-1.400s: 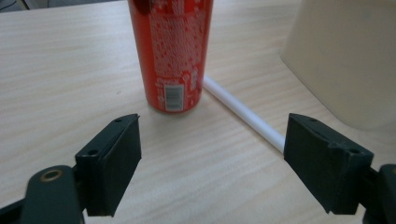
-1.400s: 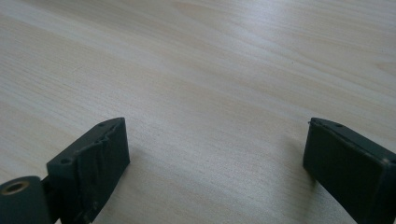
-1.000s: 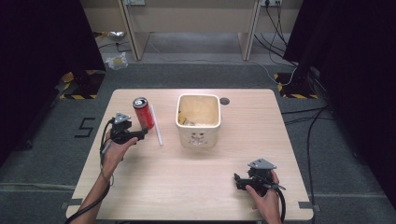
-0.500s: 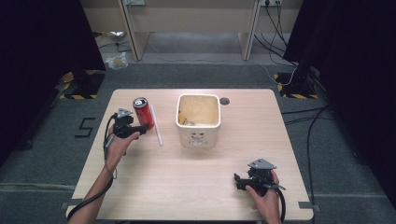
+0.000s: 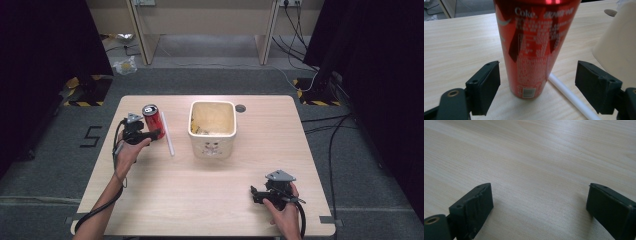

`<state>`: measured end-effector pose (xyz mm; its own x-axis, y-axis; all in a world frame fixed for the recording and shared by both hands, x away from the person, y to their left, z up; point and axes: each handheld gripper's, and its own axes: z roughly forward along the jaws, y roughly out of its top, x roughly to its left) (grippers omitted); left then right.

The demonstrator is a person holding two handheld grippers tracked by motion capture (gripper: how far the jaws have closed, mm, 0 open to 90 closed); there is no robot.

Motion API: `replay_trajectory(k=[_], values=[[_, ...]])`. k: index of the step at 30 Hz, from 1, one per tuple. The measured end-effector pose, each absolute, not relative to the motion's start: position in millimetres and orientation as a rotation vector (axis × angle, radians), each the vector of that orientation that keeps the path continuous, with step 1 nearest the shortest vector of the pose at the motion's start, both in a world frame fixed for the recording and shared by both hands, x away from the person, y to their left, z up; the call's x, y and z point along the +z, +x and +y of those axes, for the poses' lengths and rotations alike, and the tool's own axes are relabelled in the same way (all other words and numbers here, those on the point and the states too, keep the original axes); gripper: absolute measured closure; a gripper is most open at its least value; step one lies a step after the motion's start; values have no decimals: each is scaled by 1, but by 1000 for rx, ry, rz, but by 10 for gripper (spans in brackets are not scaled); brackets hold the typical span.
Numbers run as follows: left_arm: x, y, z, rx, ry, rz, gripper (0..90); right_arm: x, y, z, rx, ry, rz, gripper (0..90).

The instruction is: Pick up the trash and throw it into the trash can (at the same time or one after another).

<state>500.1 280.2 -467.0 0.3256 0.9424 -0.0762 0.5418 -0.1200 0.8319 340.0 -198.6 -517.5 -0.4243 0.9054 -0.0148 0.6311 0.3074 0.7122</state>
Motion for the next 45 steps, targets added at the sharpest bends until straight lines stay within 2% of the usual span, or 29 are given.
replay_trajectory(k=[23, 35, 45], values=[[-466, 523, 277, 627, 1781, 1350, 223, -518, 340, -199, 895, 1359, 2169, 73], [-470, 530, 276, 627, 1767, 1360, 326, -518, 340, -198, 898, 1355, 2173, 73], [-460, 524, 276, 657, 1792, 1317, 343, -518, 340, -198, 898, 1355, 2174, 73]])
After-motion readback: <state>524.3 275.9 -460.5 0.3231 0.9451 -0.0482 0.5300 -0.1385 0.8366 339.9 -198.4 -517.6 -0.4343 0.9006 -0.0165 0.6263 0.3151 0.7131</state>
